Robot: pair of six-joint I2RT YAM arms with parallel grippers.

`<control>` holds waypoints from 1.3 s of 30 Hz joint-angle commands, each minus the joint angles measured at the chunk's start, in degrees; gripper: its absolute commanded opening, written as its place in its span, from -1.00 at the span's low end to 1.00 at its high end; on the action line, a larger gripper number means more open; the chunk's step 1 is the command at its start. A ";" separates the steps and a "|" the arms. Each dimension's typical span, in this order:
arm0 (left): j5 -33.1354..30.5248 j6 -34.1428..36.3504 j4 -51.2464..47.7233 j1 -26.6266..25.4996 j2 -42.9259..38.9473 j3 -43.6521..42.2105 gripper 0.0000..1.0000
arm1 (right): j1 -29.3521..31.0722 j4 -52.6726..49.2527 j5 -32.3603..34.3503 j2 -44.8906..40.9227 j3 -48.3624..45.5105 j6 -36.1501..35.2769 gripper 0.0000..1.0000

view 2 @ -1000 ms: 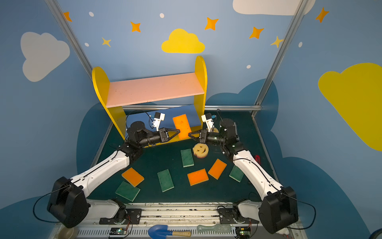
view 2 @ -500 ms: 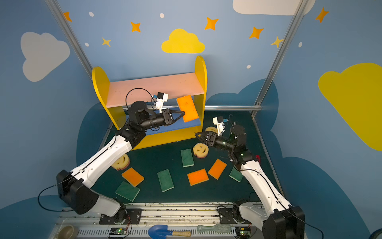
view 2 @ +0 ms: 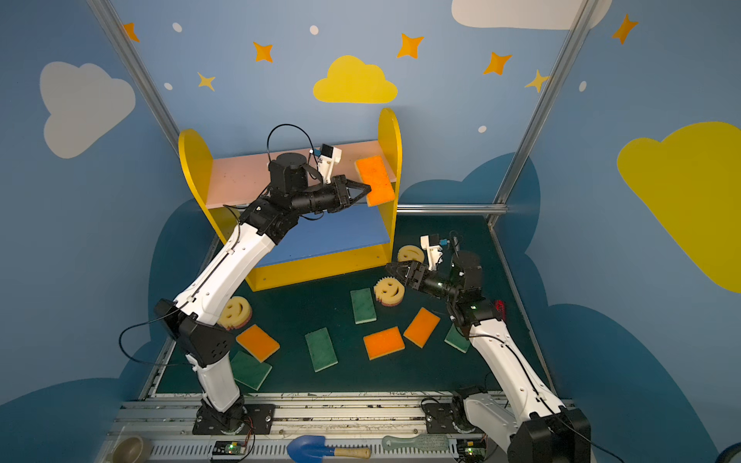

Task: Place and organize the cleaning sponges onto the shelf
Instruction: 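Raise the sponge onto the pink shelf with the left gripper while the right withdraws, then lower the orange sponge onto the pink shelf and release with the left gripper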

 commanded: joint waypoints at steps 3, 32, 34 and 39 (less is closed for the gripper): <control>-2.89 3.73 -11.75 -0.06 7.32 14.94 -0.94 | -0.21 -0.38 0.16 -1.26 -1.26 -1.83 0.53; -0.06 -1.62 -5.71 4.38 23.05 32.69 -0.94 | -0.05 -1.73 -2.53 2.89 -0.77 -1.01 0.49; -0.13 -1.43 -5.93 4.38 23.27 32.69 -0.86 | -0.03 -1.75 -2.51 3.01 -0.86 -1.06 0.49; 0.46 -1.00 -6.01 4.36 23.70 32.69 -0.41 | -0.01 -1.87 -2.38 2.91 -0.94 -1.08 0.50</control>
